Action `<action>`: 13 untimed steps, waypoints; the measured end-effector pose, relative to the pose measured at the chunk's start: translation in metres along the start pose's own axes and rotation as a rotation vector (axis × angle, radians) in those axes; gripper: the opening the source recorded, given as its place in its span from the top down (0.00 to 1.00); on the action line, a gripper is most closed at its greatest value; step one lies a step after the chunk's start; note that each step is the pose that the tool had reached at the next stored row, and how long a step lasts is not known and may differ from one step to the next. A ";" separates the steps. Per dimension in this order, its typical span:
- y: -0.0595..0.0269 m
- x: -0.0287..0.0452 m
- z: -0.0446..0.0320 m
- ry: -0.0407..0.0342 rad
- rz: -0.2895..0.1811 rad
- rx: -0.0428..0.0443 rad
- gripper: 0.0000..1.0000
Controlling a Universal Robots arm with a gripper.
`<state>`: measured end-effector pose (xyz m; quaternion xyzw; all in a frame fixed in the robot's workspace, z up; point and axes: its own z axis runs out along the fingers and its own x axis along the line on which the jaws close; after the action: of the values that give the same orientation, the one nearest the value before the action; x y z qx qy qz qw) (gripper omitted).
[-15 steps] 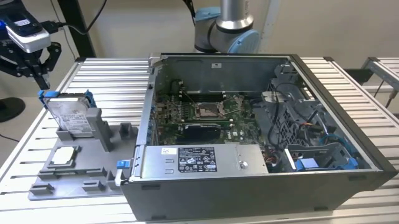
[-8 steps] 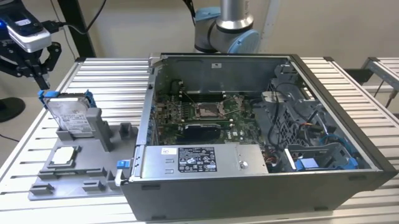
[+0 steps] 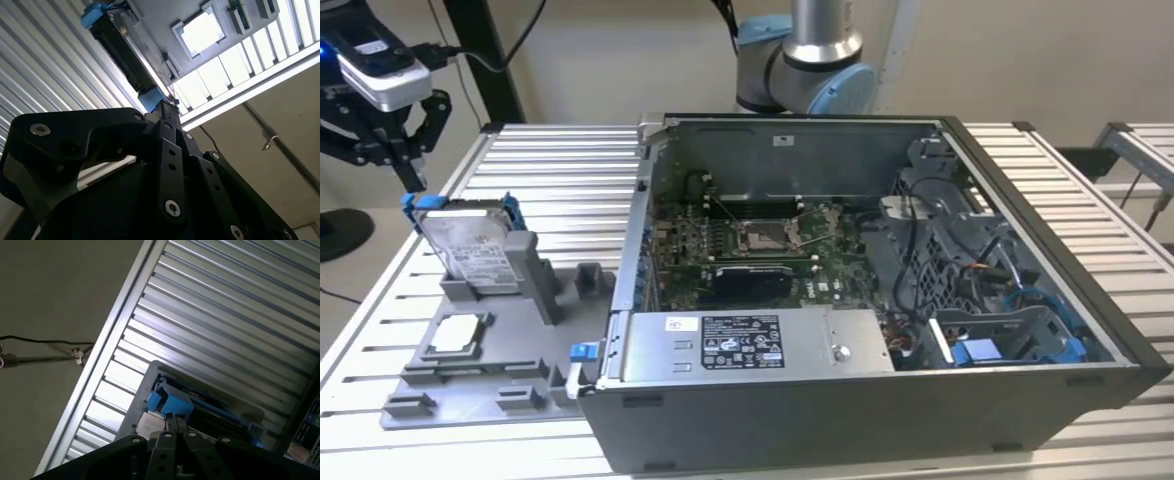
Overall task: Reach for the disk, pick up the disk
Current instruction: 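Pick up the disk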
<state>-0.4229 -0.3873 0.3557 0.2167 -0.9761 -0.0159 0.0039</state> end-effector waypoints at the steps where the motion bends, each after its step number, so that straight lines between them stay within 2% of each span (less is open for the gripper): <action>1: 0.0000 0.0000 0.0000 0.0001 -0.003 0.0000 1.00; 13: 0.0000 0.0000 0.0000 0.0014 -0.042 0.0000 1.00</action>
<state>-0.4229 -0.3873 0.3557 0.2371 -0.9713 -0.0158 0.0042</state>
